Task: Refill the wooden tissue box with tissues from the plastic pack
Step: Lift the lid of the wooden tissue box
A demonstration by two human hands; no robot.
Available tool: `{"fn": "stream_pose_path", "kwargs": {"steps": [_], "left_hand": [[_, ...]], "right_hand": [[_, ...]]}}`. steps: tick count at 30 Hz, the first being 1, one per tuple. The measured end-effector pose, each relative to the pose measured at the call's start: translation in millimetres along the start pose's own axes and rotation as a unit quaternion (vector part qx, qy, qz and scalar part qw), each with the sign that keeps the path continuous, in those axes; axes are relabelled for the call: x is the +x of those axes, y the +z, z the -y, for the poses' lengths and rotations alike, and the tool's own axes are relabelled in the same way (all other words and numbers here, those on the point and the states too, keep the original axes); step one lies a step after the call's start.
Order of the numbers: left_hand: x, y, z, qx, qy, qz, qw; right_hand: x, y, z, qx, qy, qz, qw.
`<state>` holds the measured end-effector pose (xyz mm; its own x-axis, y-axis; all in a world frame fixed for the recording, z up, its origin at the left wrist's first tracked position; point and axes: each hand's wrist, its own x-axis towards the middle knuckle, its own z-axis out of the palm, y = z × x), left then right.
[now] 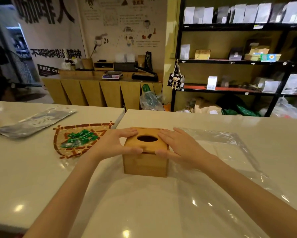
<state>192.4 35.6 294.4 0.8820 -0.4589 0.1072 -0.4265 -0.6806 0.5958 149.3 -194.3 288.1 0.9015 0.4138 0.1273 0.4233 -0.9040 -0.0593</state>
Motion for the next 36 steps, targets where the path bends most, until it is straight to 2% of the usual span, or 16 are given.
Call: {"fn": "stream_pose_path", "kwargs": {"steps": [5, 8, 12, 15, 21, 29, 36], "left_hand": [[12.1, -3.4, -12.4, -0.058, -0.039, -0.061, 0.996], [19.5, -1.1, -20.3, -0.108, -0.069, -0.117, 0.985], [30.1, 2.9, -28.8, -0.107, -0.067, -0.202, 0.971], [41.2, 5.8, -25.5, -0.155, -0.062, -0.230, 0.959], [45.2, 19.9, -9.8, -0.226, -0.087, -0.231, 0.942], [45.4, 21.4, -11.4, -0.221, -0.074, -0.247, 0.940], [44.6, 21.8, -15.5, -0.226, -0.093, -0.254, 0.936]], "right_hand": [[16.8, -4.1, -4.4, 0.140, 0.004, -0.122, 0.983], [25.8, -4.5, -5.6, 0.178, 0.038, -0.173, 0.968], [39.7, -1.2, -7.2, 0.258, 0.064, -0.269, 0.926], [49.0, 7.4, -10.5, 0.326, 0.106, -0.273, 0.899], [53.7, 19.8, -9.0, 0.407, 0.158, -0.313, 0.843], [55.7, 20.7, -4.9, 0.402, 0.176, -0.322, 0.839], [56.5, 16.4, -3.1, 0.431, 0.208, -0.311, 0.821]]}}
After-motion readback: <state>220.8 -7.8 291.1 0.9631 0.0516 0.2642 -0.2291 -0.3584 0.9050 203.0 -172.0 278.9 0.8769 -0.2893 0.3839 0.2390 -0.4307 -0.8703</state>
